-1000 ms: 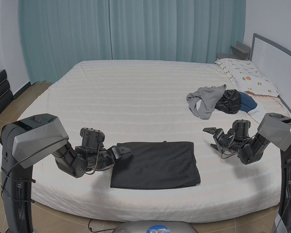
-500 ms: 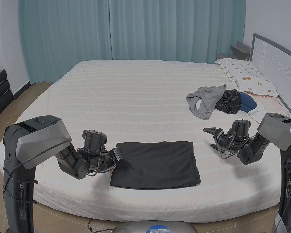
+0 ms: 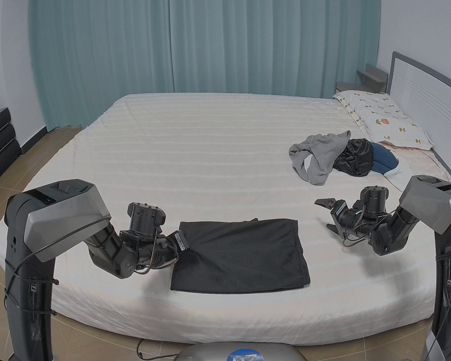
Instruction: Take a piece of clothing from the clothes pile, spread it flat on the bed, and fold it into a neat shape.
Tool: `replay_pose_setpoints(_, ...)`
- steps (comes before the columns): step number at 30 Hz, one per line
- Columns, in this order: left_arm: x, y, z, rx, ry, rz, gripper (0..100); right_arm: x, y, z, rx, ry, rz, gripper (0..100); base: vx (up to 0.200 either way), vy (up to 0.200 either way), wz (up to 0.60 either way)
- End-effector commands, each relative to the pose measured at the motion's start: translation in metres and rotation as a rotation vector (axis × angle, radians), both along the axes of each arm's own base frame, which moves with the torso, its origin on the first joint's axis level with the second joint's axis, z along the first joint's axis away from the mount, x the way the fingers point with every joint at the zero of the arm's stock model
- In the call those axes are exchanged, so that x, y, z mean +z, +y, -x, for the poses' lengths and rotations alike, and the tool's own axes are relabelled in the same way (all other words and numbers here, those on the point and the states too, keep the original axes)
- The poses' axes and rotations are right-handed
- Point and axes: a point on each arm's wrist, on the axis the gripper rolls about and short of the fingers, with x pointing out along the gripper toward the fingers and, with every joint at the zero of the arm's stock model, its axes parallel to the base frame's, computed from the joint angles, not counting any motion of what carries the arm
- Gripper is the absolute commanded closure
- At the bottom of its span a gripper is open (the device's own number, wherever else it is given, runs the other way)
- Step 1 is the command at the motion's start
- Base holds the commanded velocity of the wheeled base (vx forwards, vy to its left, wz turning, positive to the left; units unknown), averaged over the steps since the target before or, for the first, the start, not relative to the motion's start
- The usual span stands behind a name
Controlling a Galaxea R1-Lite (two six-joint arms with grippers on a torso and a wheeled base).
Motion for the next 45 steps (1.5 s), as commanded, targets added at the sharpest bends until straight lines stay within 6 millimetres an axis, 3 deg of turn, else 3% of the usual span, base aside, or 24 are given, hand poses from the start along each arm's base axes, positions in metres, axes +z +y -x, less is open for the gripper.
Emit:
replay_pose_setpoints(1,0.0014,0.0001,-0.0001,0.002,-0.001,0.0,100,-0.0022,0.0004,0.001,0.003,0.007,0.0,0,0.0,0.0,0.0)
replay_pose_setpoints(18,0.0038,0.0017,-0.0011,0.025,-0.006,-0.013,100,-0.0041,0.0005,0.0011,0.004,0.012,0.0,0,0.0,0.0,0.0)
replay_pose_setpoints(45,0.0039,0.0049,-0.0016,0.037,-0.005,-0.015,100,-0.0028,-0.0003,0.0015,0.001,0.01,0.0,0,0.0,0.2,0.0)
